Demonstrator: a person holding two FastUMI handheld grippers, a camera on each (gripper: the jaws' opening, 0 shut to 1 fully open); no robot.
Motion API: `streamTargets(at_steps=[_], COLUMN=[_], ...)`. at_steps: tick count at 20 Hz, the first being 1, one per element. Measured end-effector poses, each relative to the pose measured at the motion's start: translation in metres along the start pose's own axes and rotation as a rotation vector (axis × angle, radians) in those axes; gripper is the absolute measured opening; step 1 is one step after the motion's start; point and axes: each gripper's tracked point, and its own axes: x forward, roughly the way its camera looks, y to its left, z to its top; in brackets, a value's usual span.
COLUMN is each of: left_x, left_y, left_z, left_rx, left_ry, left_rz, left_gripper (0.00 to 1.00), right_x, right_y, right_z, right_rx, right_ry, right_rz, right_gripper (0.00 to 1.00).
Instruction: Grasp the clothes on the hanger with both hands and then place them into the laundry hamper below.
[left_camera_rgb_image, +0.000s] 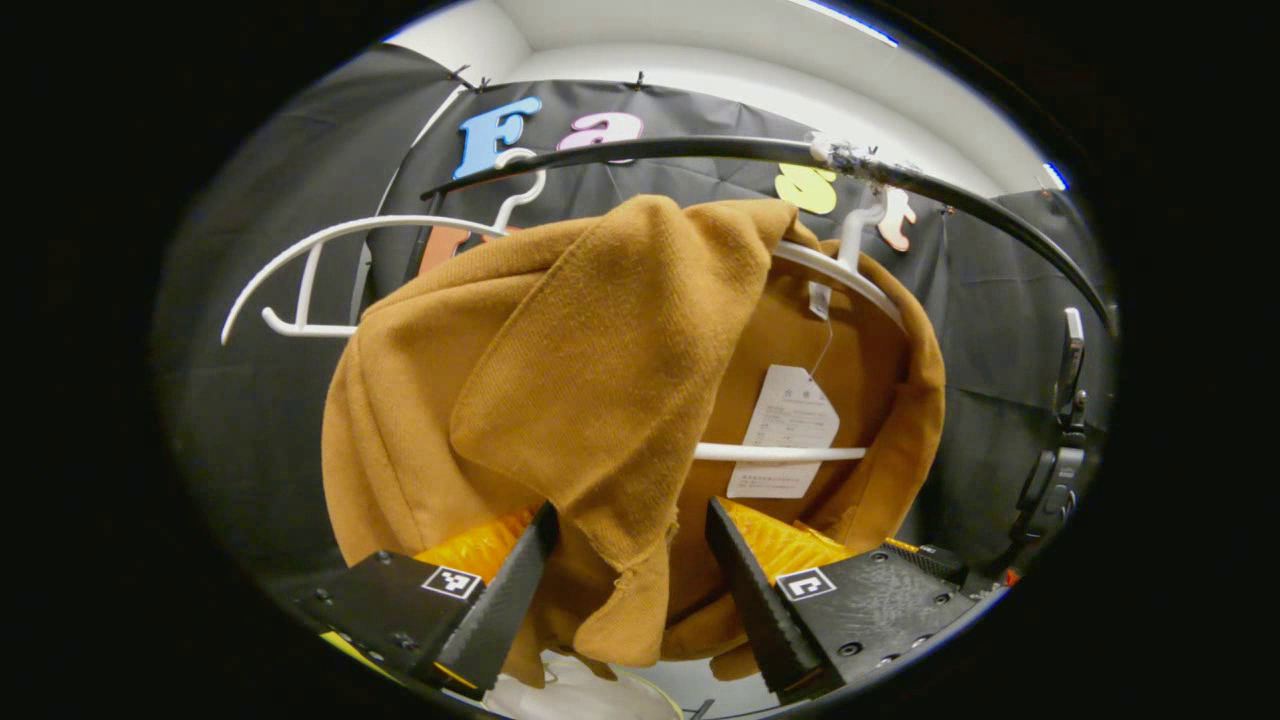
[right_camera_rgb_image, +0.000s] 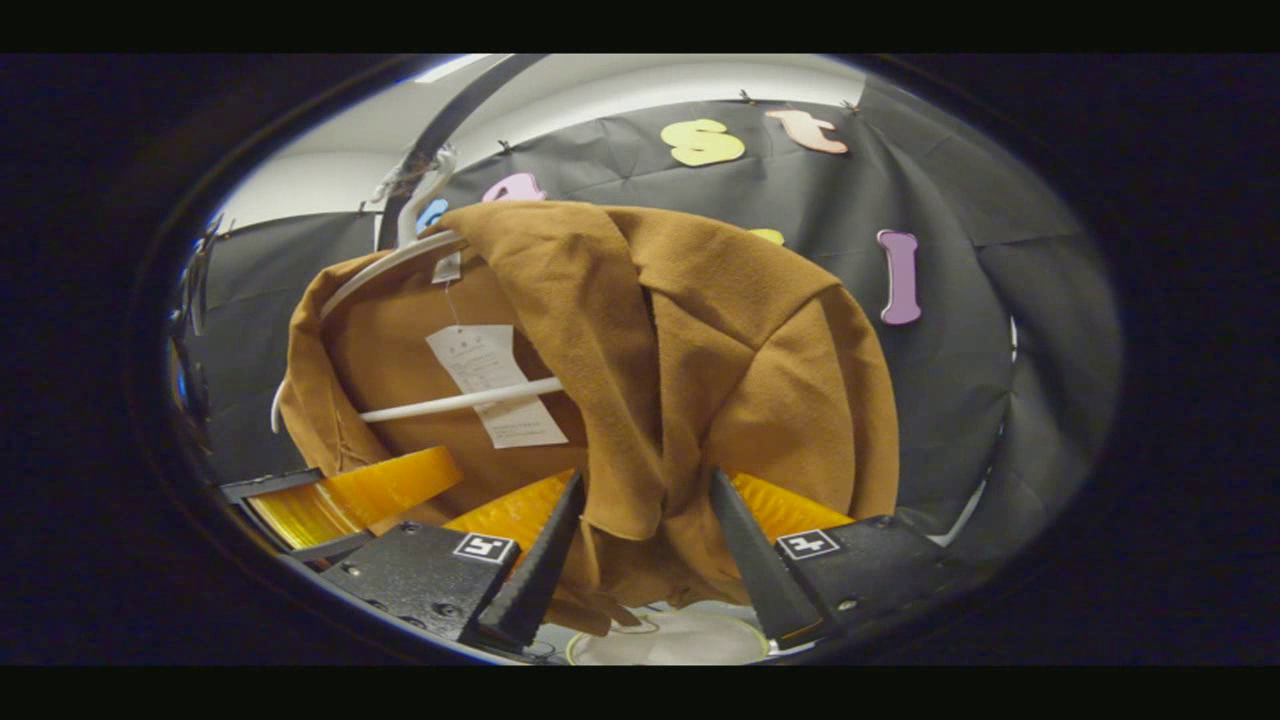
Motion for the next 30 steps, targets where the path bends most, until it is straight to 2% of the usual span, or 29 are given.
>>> streamTargets(at_steps=[1, 2, 3, 5, 6, 7, 8, 9, 10, 11, 12, 15, 16, 17, 18, 20, 21, 22, 23, 24, 25, 29, 30], left_x=[0.001, 0.002, 0.004, 0.005, 0.004, 0.004, -0.002, 0.001, 0.000, -0.002, -0.005, -0.012, -0.017, -0.021, -0.027, -0.038, -0.043, -0.045, -0.048, -0.051, -0.054, -0.063, -0.066], left_y=[0.001, 0.004, 0.006, 0.013, 0.016, 0.014, 0.018, 0.019, 0.019, 0.019, 0.019, 0.021, 0.019, 0.019, 0.019, 0.018, 0.018, 0.020, 0.025, 0.029, 0.032, 0.042, 0.044], left_z=[0.000, -0.001, -0.002, -0.005, -0.005, -0.006, -0.004, -0.004, -0.002, -0.001, 0.000, 0.004, 0.007, 0.010, 0.014, 0.022, 0.025, 0.028, 0.031, 0.035, 0.040, 0.056, 0.061], left_rx=[0.003, 0.004, 0.004, -0.005, -0.017, -0.035, -0.049, -0.060, -0.069, -0.079, -0.087, -0.103, -0.102, -0.090, -0.075, -0.060, -0.054, -0.037, -0.016, 0.002, 0.013, 0.014, 0.006], left_ry=[-0.002, -0.003, 0.000, 0.006, 0.006, 0.011, 0.007, 0.006, 0.005, 0.006, 0.010, 0.009, 0.008, -0.005, -0.019, -0.043, -0.050, -0.054, -0.067, -0.076, -0.086, -0.097, -0.103], left_rz=[0.013, 0.028, 0.037, 0.066, 0.077, 0.064, 0.066, 0.066, 0.059, 0.046, 0.037, 0.016, 0.000, -0.002, -0.002, -0.001, -0.004, -0.003, 0.010, 0.023, 0.026, 0.029, 0.026], left_gripper=[0.77, 0.70, 0.57, 0.31, 0.18, 0.13, 0.08, 0.00, 0.12, 0.12, 0.03, 0.06, 0.01, 0.01, 0.06, 0.06, 0.01, 0.01, 0.01, 0.06, 0.01, 0.05, 0.01], right_x=[0.002, 0.003, 0.003, 0.001, 0.000, -0.002, -0.004, -0.004, -0.005, -0.008, -0.010, -0.020, -0.023, -0.028, -0.032, -0.038, -0.041, -0.043, -0.045, -0.046, -0.047, -0.051, -0.052], right_y=[-0.002, -0.004, -0.008, -0.016, -0.019, -0.021, -0.023, -0.026, -0.030, -0.031, -0.034, -0.042, -0.044, -0.047, -0.050, -0.060, -0.063, -0.065, -0.068, -0.071, -0.073, -0.079, -0.083], right_z=[0.001, 0.001, 0.001, 0.002, 0.003, 0.003, 0.004, 0.006, 0.008, 0.010, 0.012, 0.018, 0.021, 0.024, 0.028, 0.037, 0.040, 0.044, 0.049, 0.053, 0.057, 0.072, 0.078], right_rx=[0.006, 0.007, 0.008, 0.018, 0.027, 0.038, 0.052, 0.065, 0.079, 0.094, 0.109, 0.172, 0.187, 0.196, 0.203, 0.220, 0.231, 0.245, 0.264, 0.285, 0.304, 0.348, 0.350], right_ry=[0.003, 0.004, 0.000, -0.010, -0.014, -0.016, -0.019, -0.024, -0.031, -0.038, -0.042, -0.058, -0.066, -0.076, -0.089, -0.111, -0.114, -0.119, -0.126, -0.135, -0.143, -0.176, -0.189], right_rz=[-0.006, -0.015, -0.025, -0.031, -0.028, -0.017, -0.009, -0.006, -0.003, 0.006, 0.011, 0.020, 0.023, 0.024, 0.022, 0.011, 0.010, 0.017, 0.022, 0.027, 0.030, 0.039, 0.042], right_gripper=[0.77, 0.78, 0.63, 0.51, 0.41, 0.32, 0.31, 0.26, 0.23, 0.18, 0.16, 0.09, 0.08, 0.07, 0.07, 0.08, 0.07, 0.07, 0.07, 0.07, 0.07, 0.08, 0.07])
